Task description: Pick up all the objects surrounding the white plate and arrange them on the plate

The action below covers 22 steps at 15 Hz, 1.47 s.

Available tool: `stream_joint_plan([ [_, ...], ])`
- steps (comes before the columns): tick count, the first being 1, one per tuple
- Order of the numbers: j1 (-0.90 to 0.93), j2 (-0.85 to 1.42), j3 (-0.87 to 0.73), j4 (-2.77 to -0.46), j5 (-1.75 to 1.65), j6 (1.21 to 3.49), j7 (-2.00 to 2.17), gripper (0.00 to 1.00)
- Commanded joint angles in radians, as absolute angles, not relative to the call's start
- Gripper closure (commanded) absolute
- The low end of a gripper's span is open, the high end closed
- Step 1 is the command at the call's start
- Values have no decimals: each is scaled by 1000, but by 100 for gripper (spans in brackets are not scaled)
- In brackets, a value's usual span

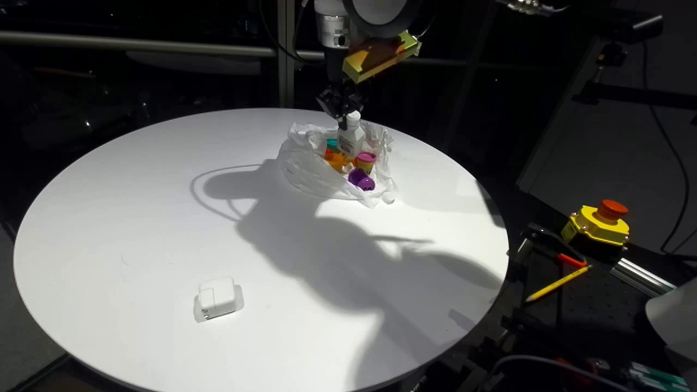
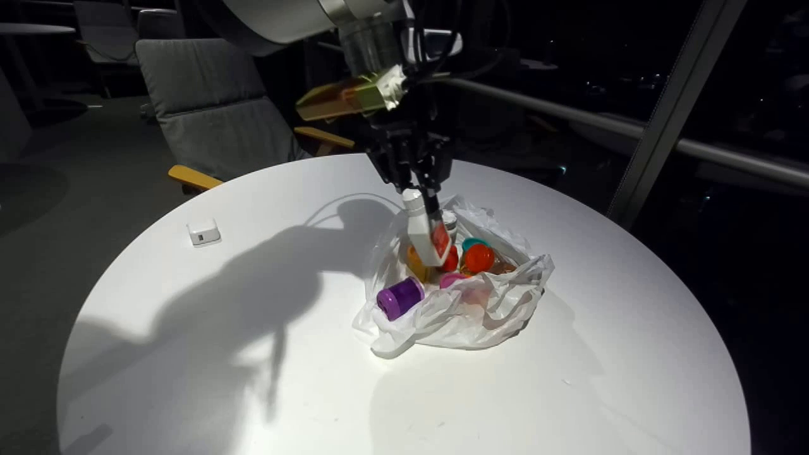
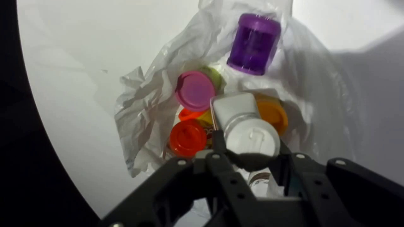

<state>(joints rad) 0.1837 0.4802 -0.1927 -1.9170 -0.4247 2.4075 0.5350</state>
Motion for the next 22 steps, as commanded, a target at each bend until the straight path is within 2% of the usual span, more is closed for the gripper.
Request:
stream_joint_plan([
  [1,184,575,-244,-1819,-491,2535,598,89],
  [6,186,661,-277,-1729,-450,2651,602,89],
  [13,148,684,-242,-1705,-295,2752,562,89],
  [21,119,730,-245,-1821,-127,2880,528,89],
  [22,124,722,-255,-1835,-115,2906,524,39],
])
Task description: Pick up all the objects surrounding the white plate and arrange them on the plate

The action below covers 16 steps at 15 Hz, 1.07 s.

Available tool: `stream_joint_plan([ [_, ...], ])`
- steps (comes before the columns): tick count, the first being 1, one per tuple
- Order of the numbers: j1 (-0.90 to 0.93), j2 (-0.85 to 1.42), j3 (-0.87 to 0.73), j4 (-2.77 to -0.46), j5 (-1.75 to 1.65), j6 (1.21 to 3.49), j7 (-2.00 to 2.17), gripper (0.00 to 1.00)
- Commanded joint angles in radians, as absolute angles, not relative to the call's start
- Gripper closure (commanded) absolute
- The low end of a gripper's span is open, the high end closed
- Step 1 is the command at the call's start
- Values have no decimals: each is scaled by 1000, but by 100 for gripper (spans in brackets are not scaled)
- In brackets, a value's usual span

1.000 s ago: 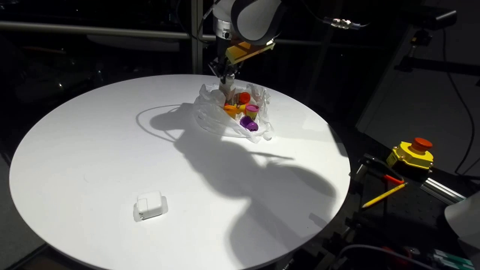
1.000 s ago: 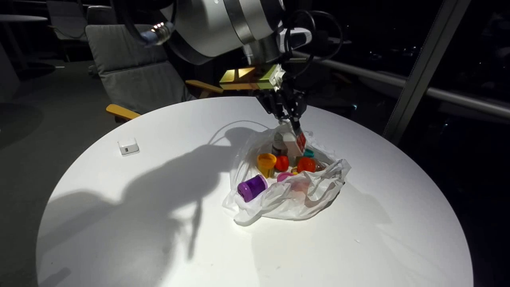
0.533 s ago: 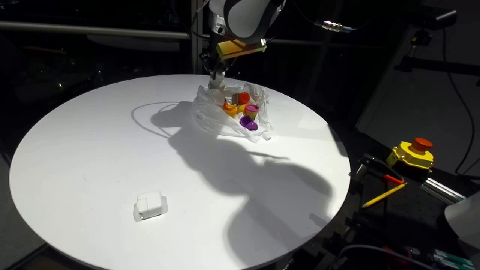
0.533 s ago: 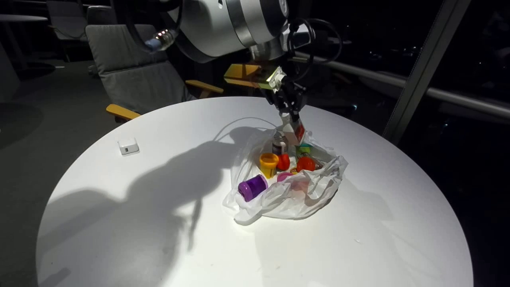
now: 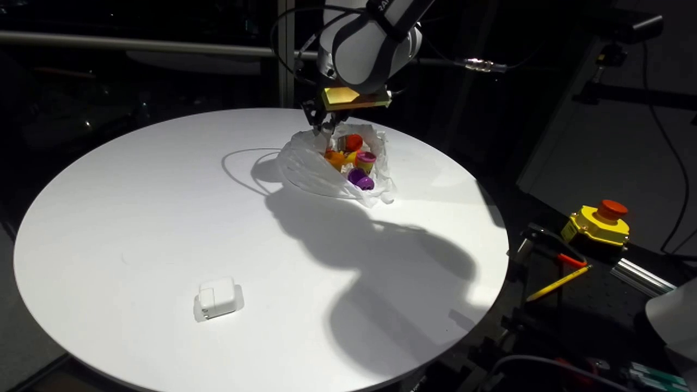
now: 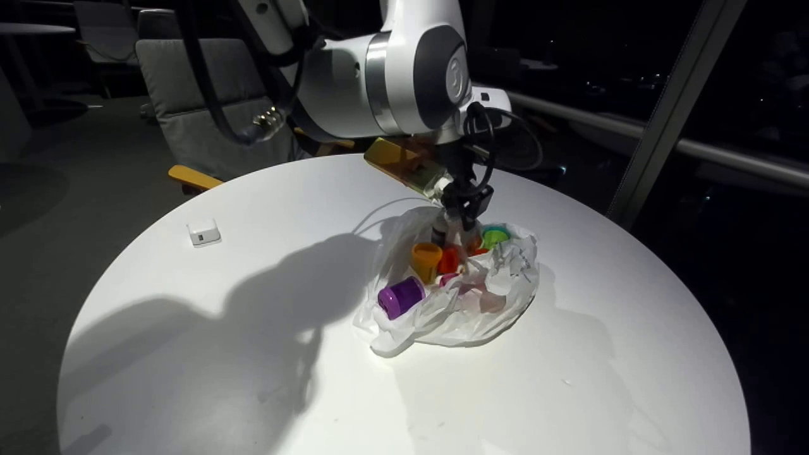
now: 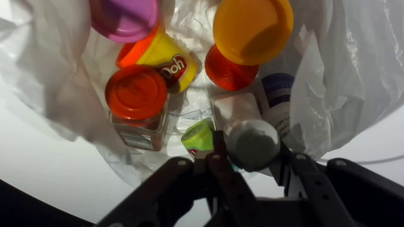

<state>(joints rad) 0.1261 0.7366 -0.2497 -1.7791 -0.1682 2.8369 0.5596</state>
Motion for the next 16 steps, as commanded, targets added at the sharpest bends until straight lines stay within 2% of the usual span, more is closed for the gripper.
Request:
stream_joint_plan([
  [1,147,700,-278,-1867,-117,2926,529,37],
  [6,342,613,-474,-1991,-179,2911,585,1],
  [9,533,557,-646,-2025,-272,2854,647,0],
  [11,620,493,-693,-2026,-341,2773,672,0],
  [13,620,411,-617,-1997,-369,2640,641,0],
  [16,500,347,-365,-1938,-268,2496,525,0],
])
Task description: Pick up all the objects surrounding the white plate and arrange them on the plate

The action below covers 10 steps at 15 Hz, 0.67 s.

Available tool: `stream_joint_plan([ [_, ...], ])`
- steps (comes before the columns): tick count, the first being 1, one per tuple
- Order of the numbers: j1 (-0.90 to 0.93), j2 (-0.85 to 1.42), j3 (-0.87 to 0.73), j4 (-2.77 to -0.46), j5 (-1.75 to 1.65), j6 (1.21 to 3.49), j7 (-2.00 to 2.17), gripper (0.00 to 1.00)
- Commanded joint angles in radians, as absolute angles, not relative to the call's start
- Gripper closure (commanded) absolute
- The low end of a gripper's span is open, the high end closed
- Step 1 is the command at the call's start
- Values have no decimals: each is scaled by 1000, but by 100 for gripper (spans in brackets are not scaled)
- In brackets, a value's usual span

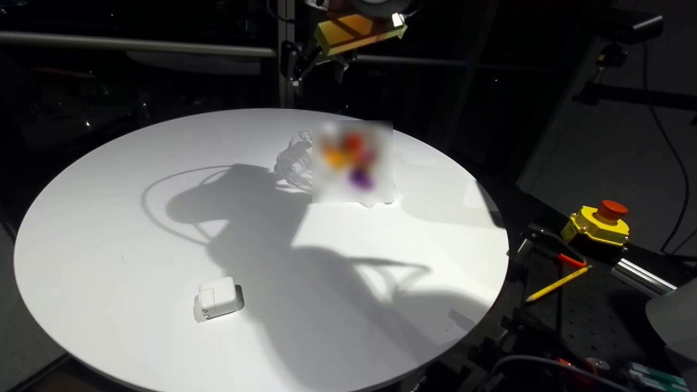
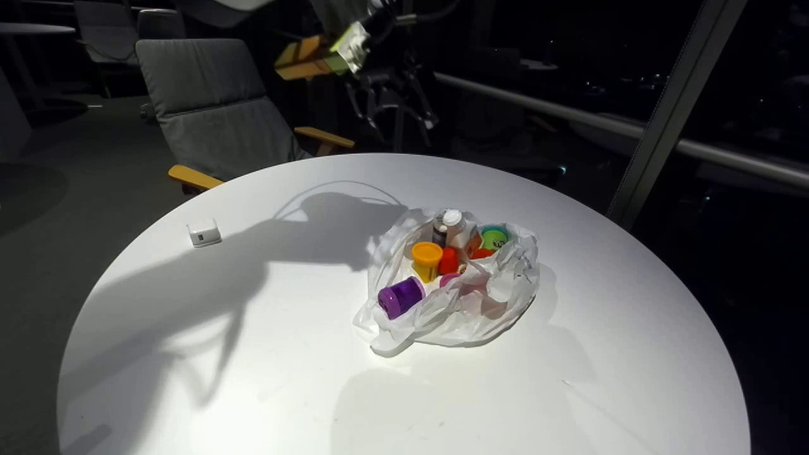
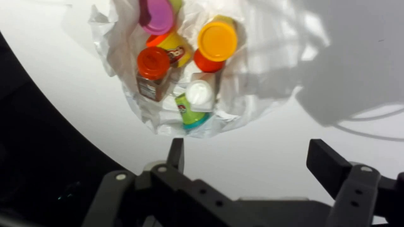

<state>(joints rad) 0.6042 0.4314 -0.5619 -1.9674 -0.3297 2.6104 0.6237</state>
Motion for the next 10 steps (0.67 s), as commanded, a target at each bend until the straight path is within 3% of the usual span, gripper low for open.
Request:
stream_joint_plan([
  [1,473,339,-298,-1928,-234,2461,502,0],
  [5,342,436,-41,-1851,-81,2383,361,0],
  [10,294,594,98,-1770,-57,2310,176,0],
])
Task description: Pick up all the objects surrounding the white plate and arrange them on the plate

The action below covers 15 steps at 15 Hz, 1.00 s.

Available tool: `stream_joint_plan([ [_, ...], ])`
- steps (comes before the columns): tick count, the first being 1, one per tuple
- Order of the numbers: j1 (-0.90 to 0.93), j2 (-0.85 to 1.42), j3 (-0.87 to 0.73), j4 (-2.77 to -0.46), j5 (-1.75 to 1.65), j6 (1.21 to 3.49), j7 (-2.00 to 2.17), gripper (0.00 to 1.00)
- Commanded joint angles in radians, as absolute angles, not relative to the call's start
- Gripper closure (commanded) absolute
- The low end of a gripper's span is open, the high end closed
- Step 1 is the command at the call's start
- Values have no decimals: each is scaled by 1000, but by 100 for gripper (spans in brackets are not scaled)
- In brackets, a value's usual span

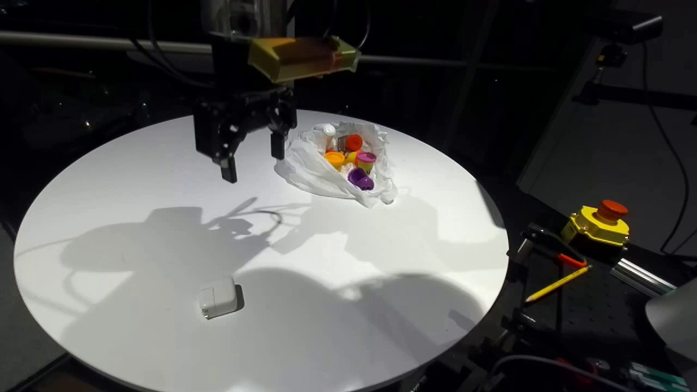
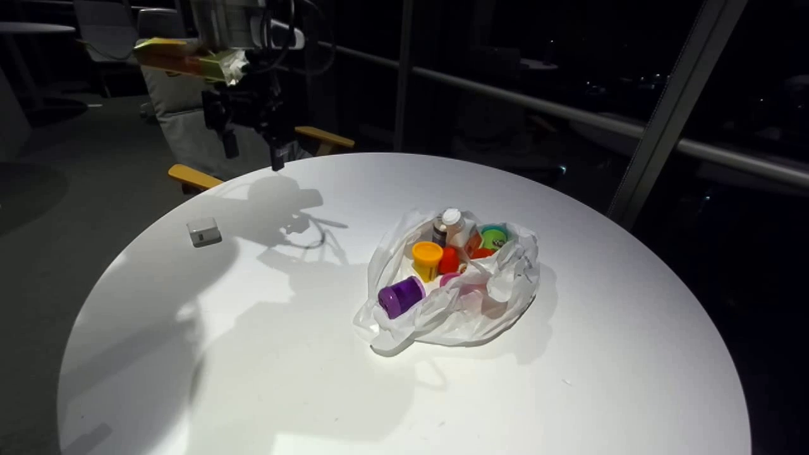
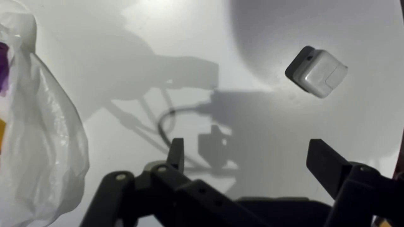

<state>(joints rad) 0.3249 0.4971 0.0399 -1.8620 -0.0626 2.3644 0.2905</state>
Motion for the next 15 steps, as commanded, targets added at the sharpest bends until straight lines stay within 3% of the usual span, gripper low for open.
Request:
stream_joint_plan([
  [1,293,612,117,-1757,-58,2295,138,0],
  [15,340,765,232,-1721,-248,2324,-343,0],
])
